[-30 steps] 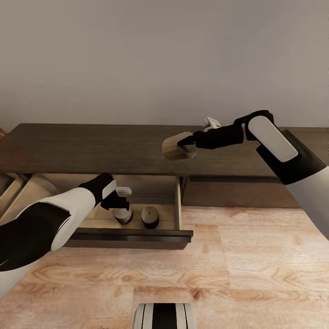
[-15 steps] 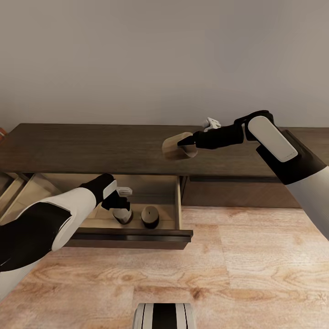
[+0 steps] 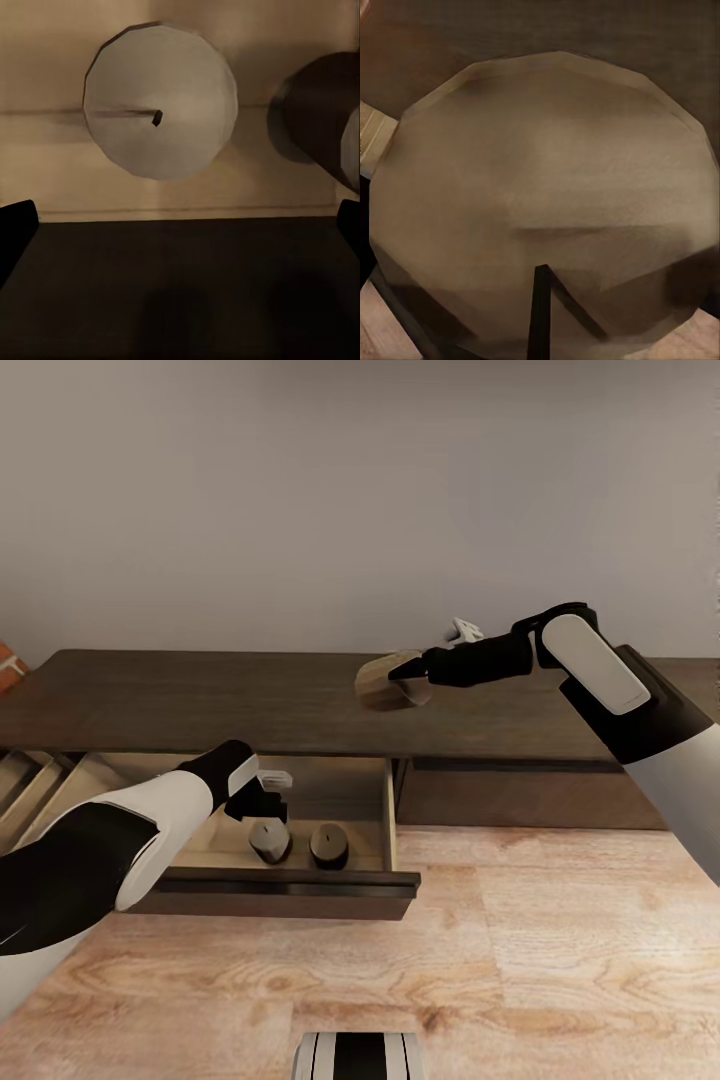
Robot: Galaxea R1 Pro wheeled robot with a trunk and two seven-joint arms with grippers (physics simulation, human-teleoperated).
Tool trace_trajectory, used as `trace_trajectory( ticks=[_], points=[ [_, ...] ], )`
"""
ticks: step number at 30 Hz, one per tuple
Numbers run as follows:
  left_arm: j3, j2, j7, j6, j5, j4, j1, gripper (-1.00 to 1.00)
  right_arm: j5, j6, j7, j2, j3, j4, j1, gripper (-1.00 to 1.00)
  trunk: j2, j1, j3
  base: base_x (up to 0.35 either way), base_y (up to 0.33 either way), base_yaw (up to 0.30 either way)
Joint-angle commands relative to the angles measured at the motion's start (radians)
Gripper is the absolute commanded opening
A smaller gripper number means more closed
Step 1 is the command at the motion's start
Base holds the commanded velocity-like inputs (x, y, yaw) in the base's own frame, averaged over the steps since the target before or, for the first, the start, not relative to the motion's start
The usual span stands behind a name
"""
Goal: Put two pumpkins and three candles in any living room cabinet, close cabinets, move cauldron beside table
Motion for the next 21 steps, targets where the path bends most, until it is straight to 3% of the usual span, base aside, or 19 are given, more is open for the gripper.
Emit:
trace_trajectory(
  ticks=[1,15,21],
  points=[
    [-0.009,0.0,0.0,0.002,0.01,0.001,-0.001,1.0,-0.01,0.0,-0.01,-0.001,0.002,0.0,-0.001,-1.0,0.0,0.0,0.003,0.0,0.0,0.0],
    [-0.009,-0.001,0.002,0.042,0.009,0.0,-0.001,1.0,-0.01,0.0,-0.01,-0.001,0.005,0.012,-0.001,-1.0,0.0,0.0,0.003,-0.001,0.0,0.0],
    [-0.009,-0.004,0.003,0.042,0.009,0.0,-0.001,1.0,-0.01,0.0,-0.01,-0.001,0.005,0.012,-0.001,-1.0,0.0,0.0,0.003,-0.148,0.0,0.0]
  ],
)
